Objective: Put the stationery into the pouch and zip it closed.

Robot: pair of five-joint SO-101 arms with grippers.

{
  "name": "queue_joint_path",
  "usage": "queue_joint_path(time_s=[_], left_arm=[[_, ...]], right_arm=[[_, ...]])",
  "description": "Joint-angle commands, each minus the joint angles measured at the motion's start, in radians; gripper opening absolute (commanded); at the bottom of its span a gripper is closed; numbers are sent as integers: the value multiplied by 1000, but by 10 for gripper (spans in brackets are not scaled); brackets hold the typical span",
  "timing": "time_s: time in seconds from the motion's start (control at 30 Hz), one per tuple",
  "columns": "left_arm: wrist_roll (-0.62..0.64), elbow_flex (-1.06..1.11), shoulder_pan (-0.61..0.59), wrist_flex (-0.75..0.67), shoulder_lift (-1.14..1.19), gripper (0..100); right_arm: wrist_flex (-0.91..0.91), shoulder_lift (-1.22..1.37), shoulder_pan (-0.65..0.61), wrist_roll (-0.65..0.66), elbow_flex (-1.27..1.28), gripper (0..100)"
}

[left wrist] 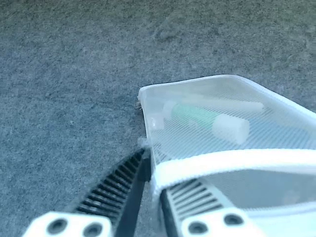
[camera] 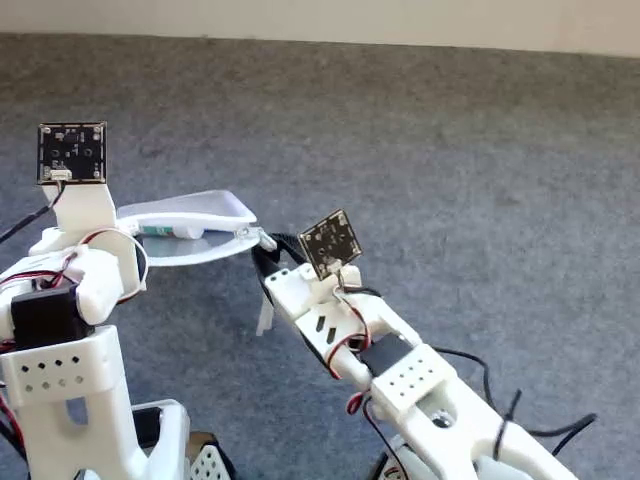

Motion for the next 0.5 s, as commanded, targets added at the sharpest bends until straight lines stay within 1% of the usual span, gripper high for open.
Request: queue_joint_path(time_s=[0.0, 0.1, 0.2, 0.3, 0.4, 0.47], left_arm=[[-5, -10, 16, -5, -4, 11], [-6, -10, 18, -5, -4, 11], [-9, -10, 21, -6, -4, 13], [-9, -10, 19, -20, -7, 69], [-9, -10, 18, -20, -8, 140], [-9, -12, 19, -20, -8, 155]], right_arm=[[205, -179, -16, 11, -25, 4], [326, -288, -19, 11, -27, 4], [421, -352, -59, 37, -27, 4], [510, -390, -142, 107, -27, 4], [575, -421, -191, 123, -27, 4], [607, -447, -203, 123, -27, 4]])
